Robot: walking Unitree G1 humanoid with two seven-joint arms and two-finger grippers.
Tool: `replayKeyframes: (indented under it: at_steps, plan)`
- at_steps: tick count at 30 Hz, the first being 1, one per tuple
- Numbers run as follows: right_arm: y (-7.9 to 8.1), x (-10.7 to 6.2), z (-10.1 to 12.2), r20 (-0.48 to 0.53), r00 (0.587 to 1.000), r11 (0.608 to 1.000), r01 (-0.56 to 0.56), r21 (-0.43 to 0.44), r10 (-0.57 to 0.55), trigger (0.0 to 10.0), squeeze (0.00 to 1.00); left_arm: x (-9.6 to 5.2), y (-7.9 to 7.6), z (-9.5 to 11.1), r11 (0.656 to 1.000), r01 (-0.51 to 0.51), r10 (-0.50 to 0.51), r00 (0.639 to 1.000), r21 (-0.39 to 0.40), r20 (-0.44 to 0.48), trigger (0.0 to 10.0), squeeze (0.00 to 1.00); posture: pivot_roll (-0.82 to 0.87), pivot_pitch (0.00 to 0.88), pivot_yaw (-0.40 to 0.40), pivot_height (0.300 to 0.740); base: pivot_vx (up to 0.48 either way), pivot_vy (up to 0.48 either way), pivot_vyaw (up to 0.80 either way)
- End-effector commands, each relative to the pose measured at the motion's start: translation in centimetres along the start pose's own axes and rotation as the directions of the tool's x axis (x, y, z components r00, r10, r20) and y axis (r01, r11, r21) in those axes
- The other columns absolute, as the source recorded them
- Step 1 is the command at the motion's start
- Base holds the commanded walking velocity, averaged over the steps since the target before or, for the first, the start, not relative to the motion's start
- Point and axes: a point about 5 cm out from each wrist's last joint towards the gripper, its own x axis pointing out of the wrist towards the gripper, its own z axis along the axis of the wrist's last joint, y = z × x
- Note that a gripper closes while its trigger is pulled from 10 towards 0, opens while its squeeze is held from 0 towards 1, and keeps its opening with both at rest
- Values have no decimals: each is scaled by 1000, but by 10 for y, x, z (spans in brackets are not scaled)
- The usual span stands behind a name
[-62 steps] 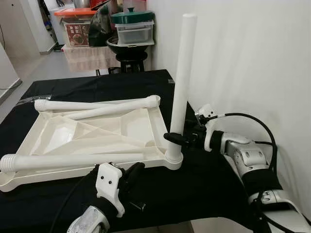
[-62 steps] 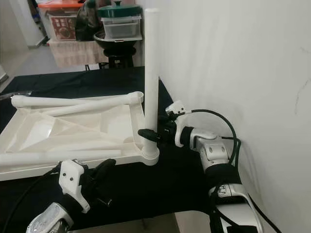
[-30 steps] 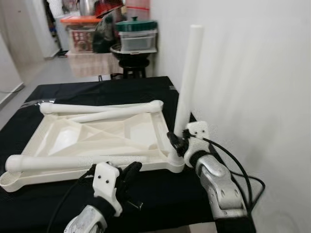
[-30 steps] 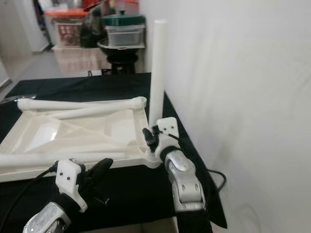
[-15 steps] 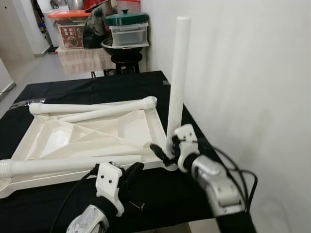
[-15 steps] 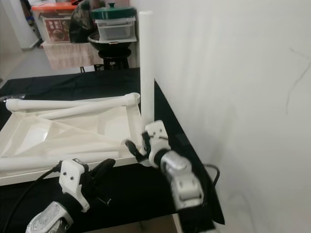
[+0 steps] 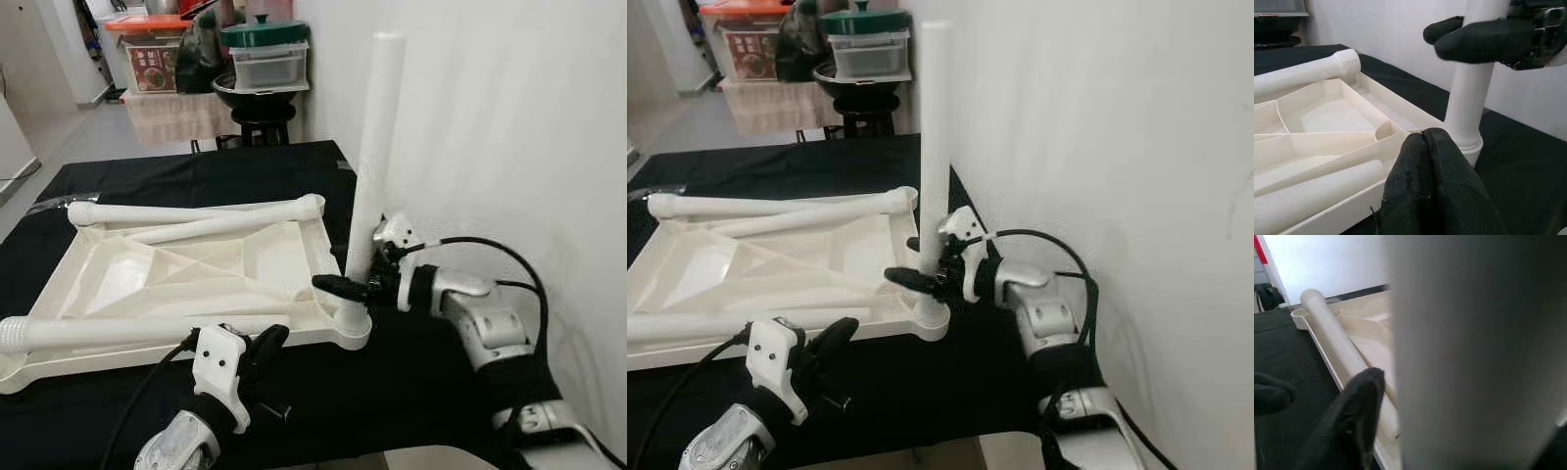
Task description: Building children table
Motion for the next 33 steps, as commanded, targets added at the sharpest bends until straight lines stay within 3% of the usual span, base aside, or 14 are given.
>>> replayKeyframes:
  at_steps: [1, 11, 14, 15, 16, 17, 20, 24, 27, 28, 29, 30, 31, 33]
  plan:
    - [1, 2, 3, 18, 999, 999, -50, -1, 50, 0, 0, 0, 1, -4, 1000, -9, 9, 1000, -1, -16, 10000, 0, 49, 0, -22, 740, 0, 0, 0]
    - [-3, -9, -7, 9, 999, 999, -51, -1, 51, 0, 0, -2, 1, -3, 1000, -8, 8, 1000, -2, -16, 10000, 0, 47, 0, -22, 740, 0, 0, 0]
    - [0, -12, -16, -14, 994, 994, 110, 15, -110, 0, 0, -2, 1, -2, 1000, -11, 11, 1000, -1, -16, 10000, 0, 46, 0, -24, 740, 0, 0, 0]
    - [6, 0, -20, 11, 895, 894, 444, 66, -445, 0, 0, -3, 2, -1, 1000, -12, 12, 1000, 0, -16, 10000, 0, 47, 4, -23, 740, 0, 0, 0]
    - [6, 0, -20, 11, 895, 894, 444, 66, -445, 0, 0, -3, 2, -1, 1000, -12, 12, 1000, 0, -16, 10000, 0, 47, 4, -23, 740, 0, 0, 0]
    - [10, 0, -23, 0, 743, 737, 665, 119, -670, 0, 0, -3, 2, -1, 1000, -12, 12, 1000, 1, -16, 10000, 0, 47, 4, -23, 740, 0, 0, 0]
    - [34, 9, -32, -40, 697, 687, 714, 132, -716, 0, 0, -3, 3, -1, 1000, -12, 12, 1000, 2, -16, 10000, 0, 50, 18, -16, 740, 0, 0, 0]
    - [57, 31, -32, -29, 807, 801, 589, 106, -589, 0, 0, -3, 3, -1, 1000, -8, 8, 1000, 5, -18, 10000, 0, 53, 6, -26, 740, 0, 0, 0]
    - [55, 34, -33, -33, 820, 813, 572, 107, -572, 0, 0, -3, 3, -1, 1000, -10, 10, 1000, 6, -17, 10000, 0, 52, 7, -21, 740, 0, 0, 0]
    - [54, 36, -34, -37, 822, 816, 569, 104, -568, 7529, 0, -3, 3, -1, 1000, -16, 16, 1000, 7, -16, 10000, 0, 58, 7, -25, 740, 0, 0, 0]
    - [53, 36, -32, -14, 832, 826, 552, 112, -554, 10000, 0, -2, 4, -1, 1000, -19, 19, 1000, 8, -15, 10000, 0, 54, 2, -20, 740, 0, 0, 0]
    - [53, 36, -32, -14, 832, 826, 552, 112, -554, 10000, 0, -2, 4, -1, 1000, -19, 19, 1000, 8, -15, 10000, 0, 54, 2, -20, 740, 0, 0, 0]
    - [52, 36, -30, 6, 837, 832, 542, 117, -547, 10000, 1000, -2, 4, -1, 1000, -21, 21, 1000, 9, -14, 10000, 0, 54, 2, -20, 740, 0, 0, 0]
    - [53, 36, -26, 27, 851, 846, 518, 128, -525, 10000, 1000, -2, 4, -1, 1000, -18, 18, 1000, 7, -15, 10000, 0, 50, 0, -19, 740, 0, 0, 0]
